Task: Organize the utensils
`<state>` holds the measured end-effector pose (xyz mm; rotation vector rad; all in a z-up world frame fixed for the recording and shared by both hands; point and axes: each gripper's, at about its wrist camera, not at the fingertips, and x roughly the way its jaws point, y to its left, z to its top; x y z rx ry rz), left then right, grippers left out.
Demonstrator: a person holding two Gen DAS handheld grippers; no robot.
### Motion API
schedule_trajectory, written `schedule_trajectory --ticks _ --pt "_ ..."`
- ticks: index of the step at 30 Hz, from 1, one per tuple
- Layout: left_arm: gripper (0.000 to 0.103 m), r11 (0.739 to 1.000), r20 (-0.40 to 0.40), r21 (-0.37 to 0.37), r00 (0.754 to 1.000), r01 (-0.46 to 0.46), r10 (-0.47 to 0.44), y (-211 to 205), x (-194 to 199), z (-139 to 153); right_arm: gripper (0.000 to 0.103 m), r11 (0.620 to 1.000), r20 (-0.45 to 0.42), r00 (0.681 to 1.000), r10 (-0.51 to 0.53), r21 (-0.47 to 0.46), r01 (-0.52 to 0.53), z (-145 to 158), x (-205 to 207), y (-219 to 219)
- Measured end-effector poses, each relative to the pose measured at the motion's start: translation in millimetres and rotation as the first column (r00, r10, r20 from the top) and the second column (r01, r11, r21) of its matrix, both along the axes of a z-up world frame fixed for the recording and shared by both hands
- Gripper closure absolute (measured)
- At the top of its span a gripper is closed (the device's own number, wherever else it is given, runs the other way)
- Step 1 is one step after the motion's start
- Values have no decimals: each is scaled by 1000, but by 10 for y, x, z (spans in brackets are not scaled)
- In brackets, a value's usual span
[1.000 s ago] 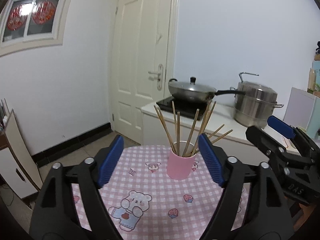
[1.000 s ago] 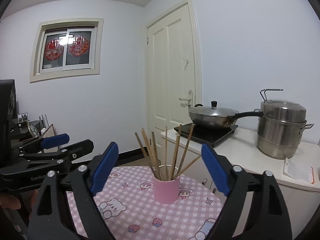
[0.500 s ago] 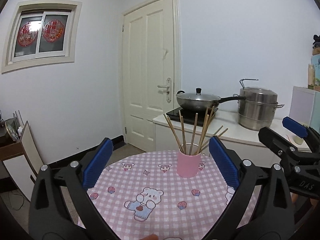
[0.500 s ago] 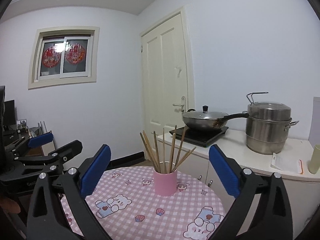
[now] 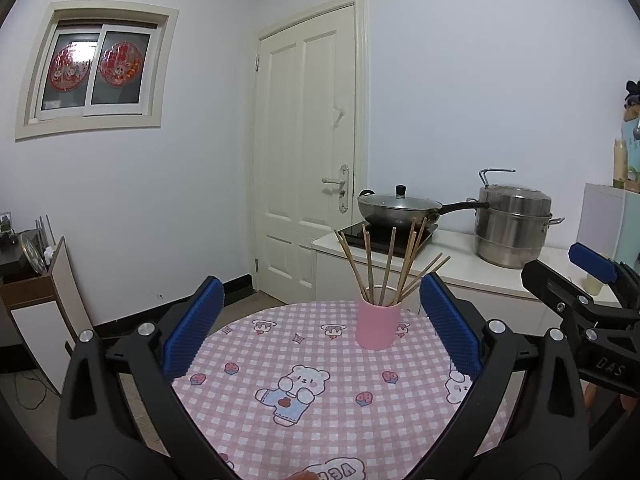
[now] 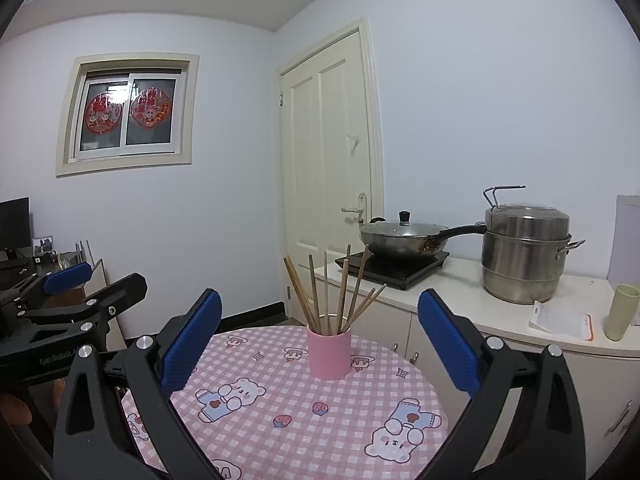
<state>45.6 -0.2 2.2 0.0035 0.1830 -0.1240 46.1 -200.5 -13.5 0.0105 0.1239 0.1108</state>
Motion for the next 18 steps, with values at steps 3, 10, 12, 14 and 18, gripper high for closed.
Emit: schedule_trajectory --ticks 3,10,12,14,18 --pt "6 1000 9 11 1000 -4 4 -8 -41 -13 8 1000 8 1000 -2 -4 2 -1 -32 6" --pt "6 998 69 37 997 -44 42 -50 -162 -28 8 1000 14 1000 8 -3 -8 -20 -71 13" --pt "6 999 67 24 997 -35 34 -35 -171 -22 8 1000 12 1000 10 -1 -10 -19 -57 3" --pt "6 999 68 18 997 -39 38 -15 -190 -23 8 1000 11 1000 12 0 -12 -28 -64 1" --pt "6 999 74 10 996 -48 47 10 -218 -28 8 1000 12 1000 16 4 -16 -33 -84 -1"
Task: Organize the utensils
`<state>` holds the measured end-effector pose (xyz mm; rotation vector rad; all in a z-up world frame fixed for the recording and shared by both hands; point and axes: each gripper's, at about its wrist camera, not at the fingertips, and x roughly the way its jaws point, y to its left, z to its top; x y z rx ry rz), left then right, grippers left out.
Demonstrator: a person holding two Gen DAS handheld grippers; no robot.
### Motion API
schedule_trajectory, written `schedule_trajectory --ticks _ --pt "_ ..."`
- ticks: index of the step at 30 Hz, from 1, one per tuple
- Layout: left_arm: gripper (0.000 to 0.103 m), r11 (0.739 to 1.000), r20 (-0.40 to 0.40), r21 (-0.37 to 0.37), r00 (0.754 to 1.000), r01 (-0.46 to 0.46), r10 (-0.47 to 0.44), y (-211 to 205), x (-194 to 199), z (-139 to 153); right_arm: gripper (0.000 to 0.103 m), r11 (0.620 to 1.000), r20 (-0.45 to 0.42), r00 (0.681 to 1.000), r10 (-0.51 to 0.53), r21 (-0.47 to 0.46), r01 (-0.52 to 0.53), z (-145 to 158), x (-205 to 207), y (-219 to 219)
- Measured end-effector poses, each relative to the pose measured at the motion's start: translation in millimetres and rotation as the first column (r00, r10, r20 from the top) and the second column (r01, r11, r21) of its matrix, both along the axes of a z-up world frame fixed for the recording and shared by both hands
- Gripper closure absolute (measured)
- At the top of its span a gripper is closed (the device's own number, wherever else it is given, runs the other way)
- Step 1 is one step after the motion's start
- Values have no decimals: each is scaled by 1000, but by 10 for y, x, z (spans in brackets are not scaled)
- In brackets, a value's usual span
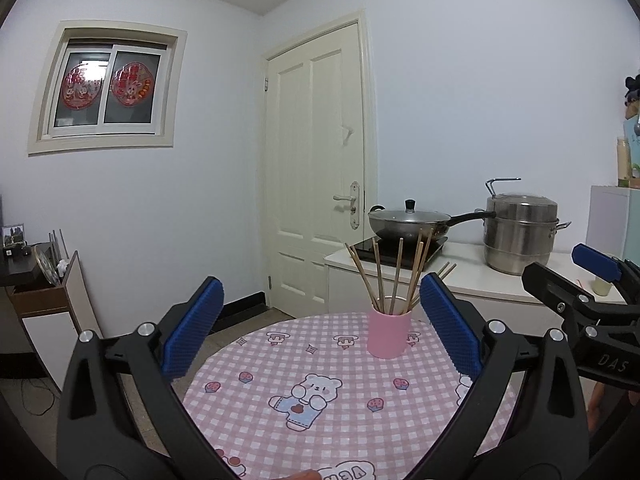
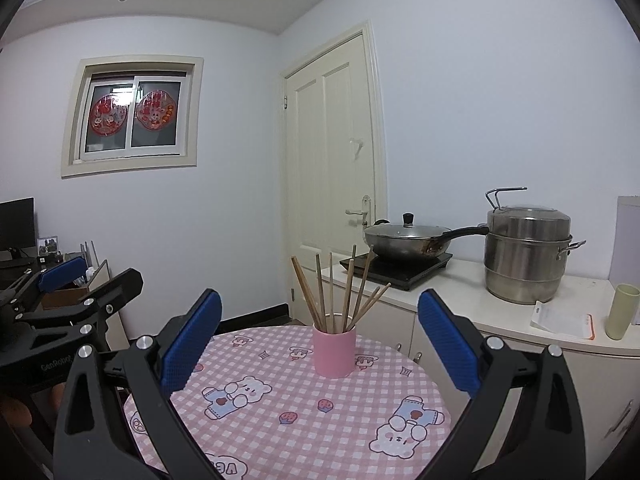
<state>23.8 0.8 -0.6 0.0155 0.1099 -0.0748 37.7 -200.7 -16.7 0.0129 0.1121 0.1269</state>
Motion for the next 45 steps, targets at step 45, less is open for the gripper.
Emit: schedule_trajectory --ticks 45 --pt "6 1000 9 7 1000 -16 16 14 -11 -14 8 1000 -13 1000 23 -4 -23 -23 -16 87"
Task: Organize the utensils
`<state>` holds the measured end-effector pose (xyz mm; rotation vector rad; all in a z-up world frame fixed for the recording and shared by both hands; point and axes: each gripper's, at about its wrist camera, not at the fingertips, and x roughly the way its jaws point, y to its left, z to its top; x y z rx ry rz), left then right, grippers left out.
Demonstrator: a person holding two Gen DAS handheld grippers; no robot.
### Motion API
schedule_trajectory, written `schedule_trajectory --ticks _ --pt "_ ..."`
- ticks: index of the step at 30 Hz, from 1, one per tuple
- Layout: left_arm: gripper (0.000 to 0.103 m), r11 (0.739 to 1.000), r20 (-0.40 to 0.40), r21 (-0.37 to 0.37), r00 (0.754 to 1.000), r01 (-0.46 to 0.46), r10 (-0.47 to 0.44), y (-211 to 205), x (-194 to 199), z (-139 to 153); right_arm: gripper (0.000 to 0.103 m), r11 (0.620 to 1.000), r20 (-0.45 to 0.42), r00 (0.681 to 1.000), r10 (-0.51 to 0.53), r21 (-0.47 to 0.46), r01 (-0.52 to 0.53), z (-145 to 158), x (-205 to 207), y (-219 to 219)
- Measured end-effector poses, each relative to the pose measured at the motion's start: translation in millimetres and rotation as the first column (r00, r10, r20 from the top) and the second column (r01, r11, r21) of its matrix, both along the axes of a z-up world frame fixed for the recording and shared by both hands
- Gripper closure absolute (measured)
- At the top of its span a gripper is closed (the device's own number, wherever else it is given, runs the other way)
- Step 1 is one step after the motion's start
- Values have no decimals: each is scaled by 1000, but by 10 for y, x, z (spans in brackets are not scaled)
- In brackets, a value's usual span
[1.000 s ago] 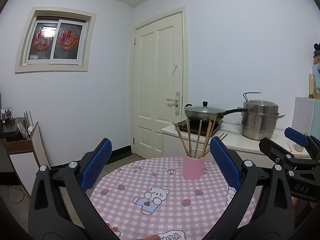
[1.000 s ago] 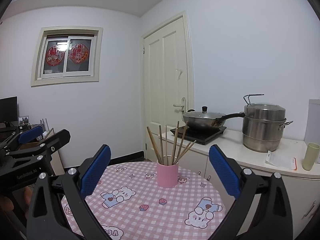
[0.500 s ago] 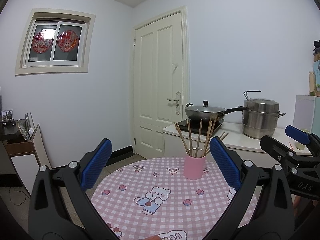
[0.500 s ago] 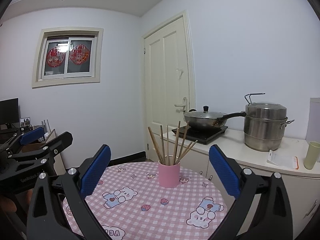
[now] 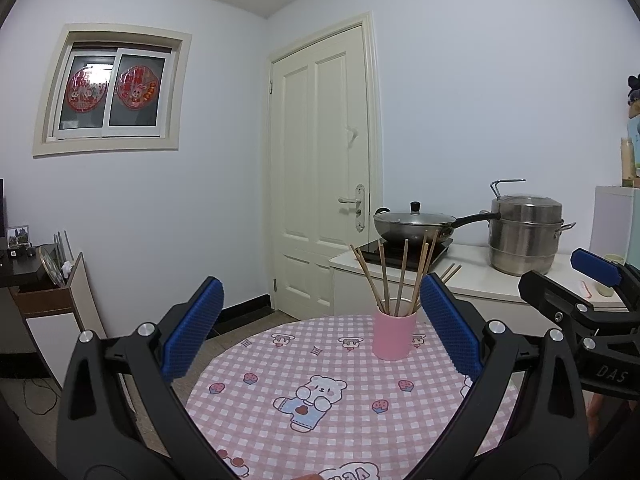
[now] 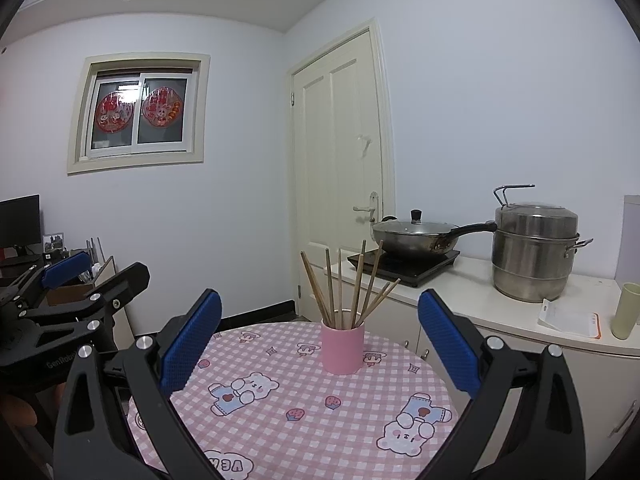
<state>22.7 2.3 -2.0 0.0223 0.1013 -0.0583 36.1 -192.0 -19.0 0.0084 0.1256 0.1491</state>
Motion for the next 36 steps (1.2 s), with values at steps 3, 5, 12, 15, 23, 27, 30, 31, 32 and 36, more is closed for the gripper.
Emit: schedule_trajectory --ticks 3,5,12,15,23,27,30,31,32,36 --pt "6 1000 -1 -2 1000 3 -3 8 5 1 8 1000 -1 1000 2 0 -2 3 4 8" --pt "6 1000 2 -2 1000 4 -4 21 -2 1 8 1000 1 1000 2 -1 -2 3 1 8" --pt "6 1000 5 -1 1000 7 -7 31 -4 -1 8 1000 0 1000 1 -1 -1 3 4 11" --pt "6 1000 3 -1 1000 7 -7 34 3 -6 8 1000 0 1000 2 -1 -2 5 9 8" --pt "6 1000 6 -5 1000 1 -1 50 4 -11 8 1000 -2 1000 3 1 -3 -1 11 5" --pt "6 1000 2 -5 1000 2 -2 55 7 -15 8 1000 -3 1000 3 1 -3 -3 10 3" --pt "6 1000 1 -7 1000 4 -4 59 4 -13 8 1000 -2 1000 3 1 -3 -6 10 2" --pt "6 1000 1 -7 1000 4 -4 61 6 -14 8 1000 -3 1000 3 2 -3 -7 11 1" --pt "6 1000 1 -6 1000 4 -4 60 8 -15 8 1000 -3 1000 3 2 -3 -7 11 0" --pt "6 1000 -1 -5 1000 7 -7 60 10 -17 8 1000 -4 1000 3 2 -3 -10 10 -1"
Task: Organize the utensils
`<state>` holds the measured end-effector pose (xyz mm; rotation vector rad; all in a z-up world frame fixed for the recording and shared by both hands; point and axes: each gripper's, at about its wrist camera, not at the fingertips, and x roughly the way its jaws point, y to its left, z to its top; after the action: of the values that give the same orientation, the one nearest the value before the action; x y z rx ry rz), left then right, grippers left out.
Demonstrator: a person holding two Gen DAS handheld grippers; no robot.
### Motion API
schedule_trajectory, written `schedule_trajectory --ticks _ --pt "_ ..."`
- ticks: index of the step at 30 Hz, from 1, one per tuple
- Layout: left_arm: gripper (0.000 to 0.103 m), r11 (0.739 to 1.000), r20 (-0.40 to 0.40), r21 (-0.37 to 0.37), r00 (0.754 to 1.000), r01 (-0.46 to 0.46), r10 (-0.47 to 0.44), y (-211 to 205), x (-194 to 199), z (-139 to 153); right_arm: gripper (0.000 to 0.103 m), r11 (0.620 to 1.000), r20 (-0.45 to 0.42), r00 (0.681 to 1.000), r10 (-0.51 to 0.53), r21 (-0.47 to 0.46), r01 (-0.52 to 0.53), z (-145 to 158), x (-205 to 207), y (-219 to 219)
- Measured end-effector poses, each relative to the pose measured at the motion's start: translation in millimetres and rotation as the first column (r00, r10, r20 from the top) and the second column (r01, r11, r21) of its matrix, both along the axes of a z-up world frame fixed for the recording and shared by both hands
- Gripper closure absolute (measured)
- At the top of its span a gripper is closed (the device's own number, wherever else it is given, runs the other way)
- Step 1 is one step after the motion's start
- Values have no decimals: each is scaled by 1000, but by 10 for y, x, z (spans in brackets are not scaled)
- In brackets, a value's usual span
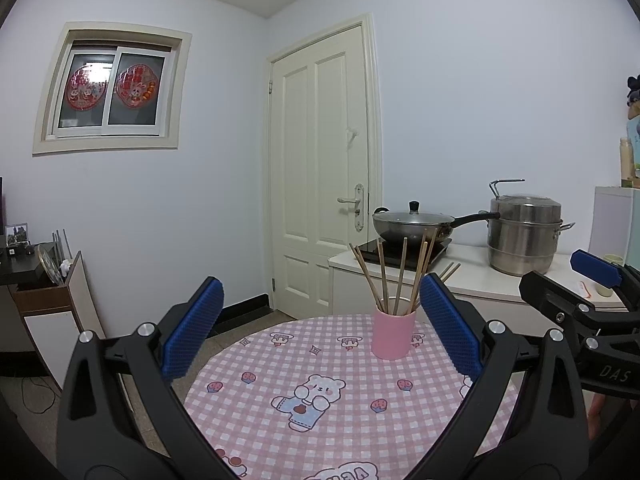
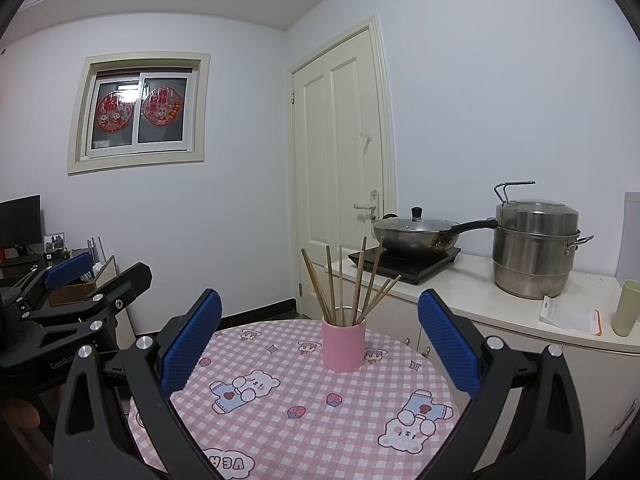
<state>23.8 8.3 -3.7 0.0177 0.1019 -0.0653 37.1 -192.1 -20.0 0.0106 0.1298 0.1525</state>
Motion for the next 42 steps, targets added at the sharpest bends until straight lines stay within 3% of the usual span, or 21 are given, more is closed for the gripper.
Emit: schedule_trajectory --ticks 42 --pt "6 1000 -19 7 1000 -6 6 -30 31 -59 8 1000 -23 1000 6 12 -6 -102 -26 35"
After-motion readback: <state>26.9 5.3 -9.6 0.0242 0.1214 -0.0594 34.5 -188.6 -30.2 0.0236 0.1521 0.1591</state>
